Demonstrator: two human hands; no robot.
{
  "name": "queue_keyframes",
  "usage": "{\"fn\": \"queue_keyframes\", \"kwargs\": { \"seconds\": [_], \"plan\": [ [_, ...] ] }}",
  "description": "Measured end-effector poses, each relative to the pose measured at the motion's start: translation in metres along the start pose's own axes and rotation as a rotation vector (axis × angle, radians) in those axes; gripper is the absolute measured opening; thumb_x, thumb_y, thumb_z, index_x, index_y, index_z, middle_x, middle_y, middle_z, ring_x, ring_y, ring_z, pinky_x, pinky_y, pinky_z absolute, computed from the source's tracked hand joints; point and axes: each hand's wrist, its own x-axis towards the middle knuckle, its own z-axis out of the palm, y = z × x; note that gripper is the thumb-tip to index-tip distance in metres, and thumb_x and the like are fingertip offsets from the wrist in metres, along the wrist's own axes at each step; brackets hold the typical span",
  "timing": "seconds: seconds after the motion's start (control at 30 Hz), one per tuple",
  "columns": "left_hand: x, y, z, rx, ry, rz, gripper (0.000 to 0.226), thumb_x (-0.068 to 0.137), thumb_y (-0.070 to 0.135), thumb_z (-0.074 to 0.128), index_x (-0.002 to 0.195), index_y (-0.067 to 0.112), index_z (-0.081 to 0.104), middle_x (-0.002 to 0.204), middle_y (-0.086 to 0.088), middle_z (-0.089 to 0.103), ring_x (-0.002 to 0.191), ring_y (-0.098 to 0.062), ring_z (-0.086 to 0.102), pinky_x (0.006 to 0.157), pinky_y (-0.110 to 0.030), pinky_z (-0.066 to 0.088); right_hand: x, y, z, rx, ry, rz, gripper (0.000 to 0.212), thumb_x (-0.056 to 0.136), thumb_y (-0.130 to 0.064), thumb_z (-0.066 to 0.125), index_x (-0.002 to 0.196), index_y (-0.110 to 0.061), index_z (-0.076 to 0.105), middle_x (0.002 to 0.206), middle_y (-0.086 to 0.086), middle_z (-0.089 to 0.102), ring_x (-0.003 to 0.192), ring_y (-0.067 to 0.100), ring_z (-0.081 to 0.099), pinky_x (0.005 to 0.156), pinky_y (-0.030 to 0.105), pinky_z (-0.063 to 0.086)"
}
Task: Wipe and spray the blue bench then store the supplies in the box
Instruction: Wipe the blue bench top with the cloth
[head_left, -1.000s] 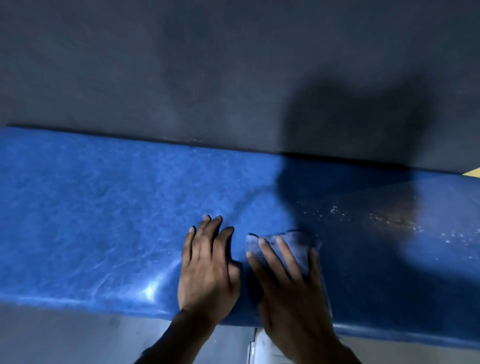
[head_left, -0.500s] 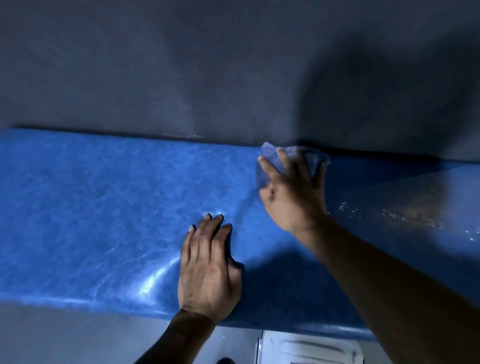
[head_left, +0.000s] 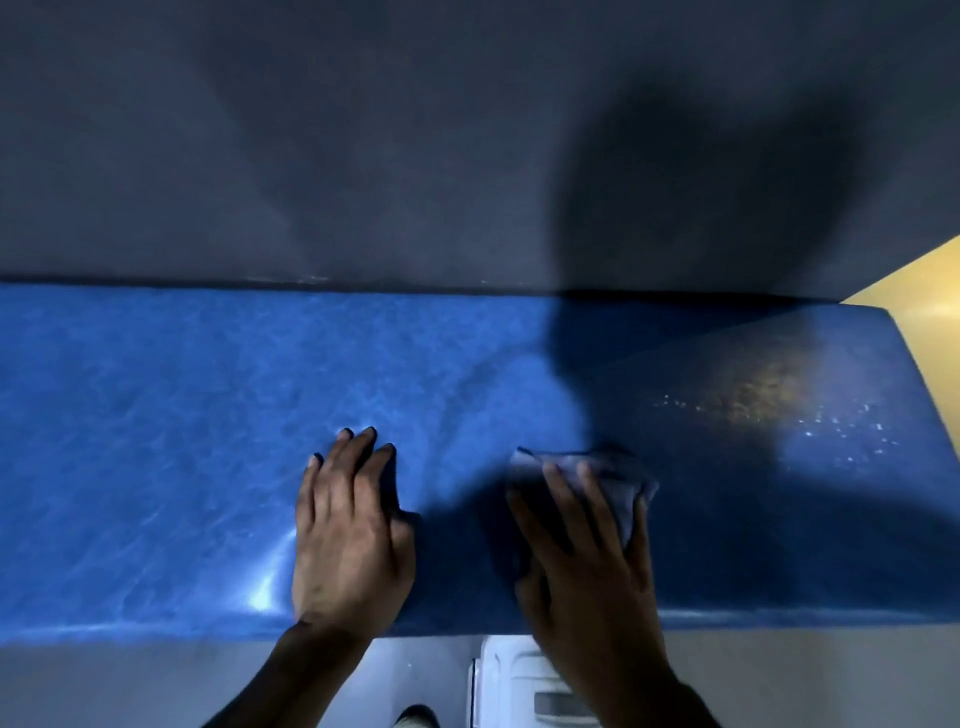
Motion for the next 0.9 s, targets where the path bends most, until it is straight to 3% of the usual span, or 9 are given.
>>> {"fn": "queue_keyframes", "kwargs": {
  "seconds": [0.2, 0.4, 0.6, 0.7, 0.9],
  "plan": [
    [-0.006, 0.014, 0.003, 0.042, -0.056, 0.120, 0.061, 0.078, 0.022, 0.042, 0.136, 0.007, 0.054, 0.152, -0.016, 0.046, 0.150, -0.031, 0.035, 0.122, -0.057, 0.024, -0.038, 0.025, 0.006, -0.048, 0.020, -0.110, 0.075, 0.065, -0.036, 0.061, 0.140, -0.031, 0.061, 0.156, 0.001, 0.050, 0.145, 0.031, 0.043, 0.108, 0.071, 0.034],
    [-0.021, 0.101, 0.030, -0.019, -0.105, 0.175, 0.064, 0.074, 0.024, 0.051, 0.135, 0.009, 0.058, 0.152, -0.015, 0.048, 0.147, -0.033, 0.039, 0.122, -0.054, 0.027, 0.001, 0.056, 0.003, -0.053, 0.002, -0.242, 0.077, 0.071, -0.039, 0.061, 0.146, -0.027, 0.054, 0.161, 0.001, 0.043, 0.150, 0.027, 0.037, 0.111, 0.070, 0.032],
    [-0.022, 0.111, 0.041, 0.015, -0.033, 0.109, 0.062, 0.072, 0.023, 0.055, 0.133, 0.010, 0.059, 0.149, -0.013, 0.050, 0.147, -0.031, 0.041, 0.121, -0.055, 0.028, 0.103, 0.095, 0.007, -0.088, -0.065, -0.217, 0.072, 0.080, -0.041, 0.042, 0.151, -0.033, 0.044, 0.164, 0.002, 0.037, 0.155, 0.027, 0.026, 0.116, 0.070, 0.017],
    [-0.023, 0.113, 0.045, 0.022, 0.003, 0.124, 0.060, 0.073, 0.024, 0.053, 0.130, 0.010, 0.060, 0.147, -0.013, 0.051, 0.146, -0.032, 0.041, 0.120, -0.055, 0.028, 0.144, 0.119, 0.006, -0.056, -0.033, -0.118, 0.066, 0.082, -0.040, 0.038, 0.147, -0.034, 0.050, 0.161, 0.005, 0.043, 0.152, 0.029, 0.032, 0.115, 0.070, 0.017],
    [-0.021, 0.113, 0.046, 0.028, 0.018, 0.121, 0.059, 0.074, 0.026, 0.049, 0.129, 0.009, 0.061, 0.147, -0.013, 0.051, 0.145, -0.032, 0.042, 0.119, -0.056, 0.029, 0.146, 0.130, -0.001, 0.024, -0.092, 0.008, 0.065, 0.087, -0.039, 0.033, 0.152, -0.037, 0.040, 0.167, 0.002, 0.031, 0.157, 0.026, 0.017, 0.116, 0.071, 0.011]
  ]
}}
